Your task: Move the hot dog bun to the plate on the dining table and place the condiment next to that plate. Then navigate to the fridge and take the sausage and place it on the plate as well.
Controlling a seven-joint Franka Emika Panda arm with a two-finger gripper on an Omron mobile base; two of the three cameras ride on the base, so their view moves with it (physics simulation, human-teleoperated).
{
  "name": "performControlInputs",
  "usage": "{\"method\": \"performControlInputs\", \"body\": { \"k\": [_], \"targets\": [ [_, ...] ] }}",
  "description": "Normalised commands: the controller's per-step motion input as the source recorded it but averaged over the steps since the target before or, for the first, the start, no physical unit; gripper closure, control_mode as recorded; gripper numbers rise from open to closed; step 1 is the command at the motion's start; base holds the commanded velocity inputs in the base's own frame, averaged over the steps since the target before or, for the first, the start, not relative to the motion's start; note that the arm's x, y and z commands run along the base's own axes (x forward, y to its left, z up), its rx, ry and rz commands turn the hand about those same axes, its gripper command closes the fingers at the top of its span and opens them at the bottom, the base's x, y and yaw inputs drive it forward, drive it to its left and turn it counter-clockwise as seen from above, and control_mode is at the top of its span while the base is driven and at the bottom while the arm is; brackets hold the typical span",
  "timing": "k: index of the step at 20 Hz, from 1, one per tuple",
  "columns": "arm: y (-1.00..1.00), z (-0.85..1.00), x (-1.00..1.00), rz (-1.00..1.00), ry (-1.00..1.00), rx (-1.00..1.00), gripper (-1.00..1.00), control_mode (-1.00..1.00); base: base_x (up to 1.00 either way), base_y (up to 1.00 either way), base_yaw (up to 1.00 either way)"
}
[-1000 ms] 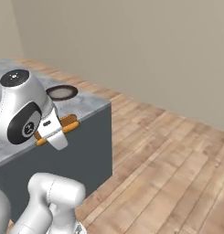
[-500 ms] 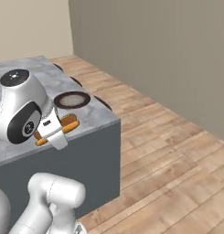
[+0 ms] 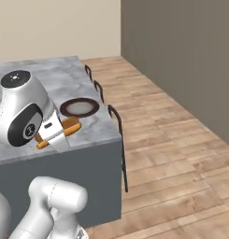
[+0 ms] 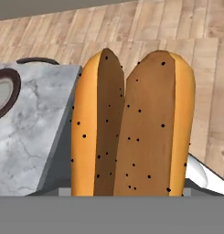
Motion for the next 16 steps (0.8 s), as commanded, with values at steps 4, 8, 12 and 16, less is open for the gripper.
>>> {"method": "performControlInputs", "body": {
  "k": [4, 8, 12, 16],
  "targets": [
    [0.00, 0.00, 0.00, 0.00, 0.00, 0.00, 1.00, 1.00, 0.05, -0.76, 0.47],
    [0.00, 0.00, 0.00, 0.00, 0.00, 0.00, 1.00, 1.00, 0.10, -0.72, 0.48],
    [0.00, 0.00, 0.00, 0.00, 0.00, 0.00, 1.00, 1.00, 0.14, -0.62, 0.55],
    [0.00, 0.00, 0.00, 0.00, 0.00, 0.00, 1.00, 1.00, 0.07, -0.67, 0.55]
  ]
}}
